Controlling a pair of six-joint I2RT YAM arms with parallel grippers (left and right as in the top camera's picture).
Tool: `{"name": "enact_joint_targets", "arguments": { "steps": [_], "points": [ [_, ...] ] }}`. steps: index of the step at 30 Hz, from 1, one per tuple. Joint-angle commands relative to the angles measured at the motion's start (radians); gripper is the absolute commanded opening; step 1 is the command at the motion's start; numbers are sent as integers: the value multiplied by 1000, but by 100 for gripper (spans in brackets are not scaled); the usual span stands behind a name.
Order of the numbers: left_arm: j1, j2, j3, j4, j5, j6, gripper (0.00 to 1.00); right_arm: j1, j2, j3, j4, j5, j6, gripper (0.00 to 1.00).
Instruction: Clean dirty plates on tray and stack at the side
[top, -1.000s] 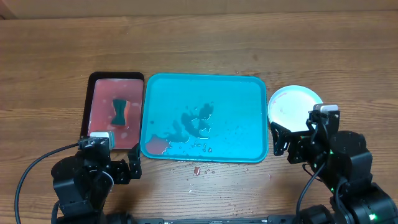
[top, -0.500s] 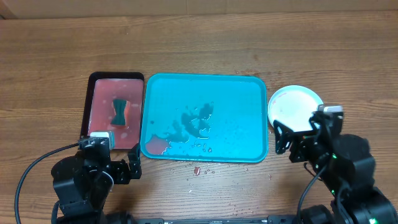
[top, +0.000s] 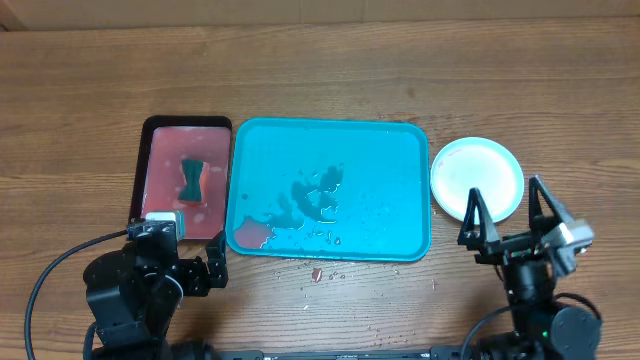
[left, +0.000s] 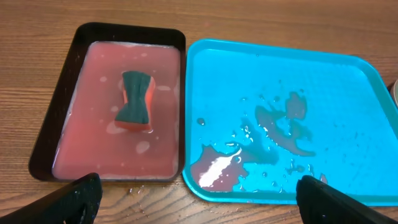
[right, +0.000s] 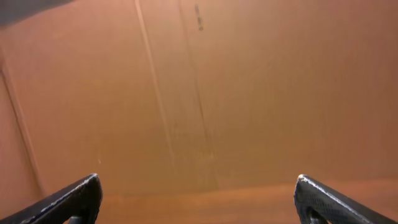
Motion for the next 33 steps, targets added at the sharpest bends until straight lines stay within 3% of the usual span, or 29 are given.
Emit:
{"name": "enact_joint_targets", "arguments": {
  "steps": [1,6,13,33],
  "points": [
    [-2,-6,-5,1,17,-13,100,-23,-63,-93,56,5,-20,100],
    [-2,-6,-5,1,17,-13,100,-49,-85,-154,30,-8,-84,100],
    [-2,-6,-5,1,17,-13,100,-50,-85,-180,-225,-20,-100,100],
    [-2,-6,-5,1,17,-13,100,-50,-85,-183,-220,-21,-97,100]
  ]
}}
